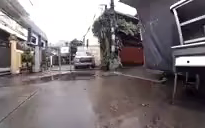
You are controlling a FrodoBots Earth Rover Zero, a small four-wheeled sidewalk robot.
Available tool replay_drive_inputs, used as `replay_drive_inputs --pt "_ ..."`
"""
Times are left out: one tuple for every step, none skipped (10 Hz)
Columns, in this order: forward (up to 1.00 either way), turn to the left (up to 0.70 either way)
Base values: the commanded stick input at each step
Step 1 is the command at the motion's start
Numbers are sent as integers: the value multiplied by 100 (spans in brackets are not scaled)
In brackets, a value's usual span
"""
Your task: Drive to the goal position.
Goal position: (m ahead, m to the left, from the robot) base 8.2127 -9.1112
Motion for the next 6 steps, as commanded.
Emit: replay_drive_inputs --pt "100 0" --pt "100 -20" --pt "100 -27" --pt "100 -27" --pt "100 -27" --pt "100 -9"
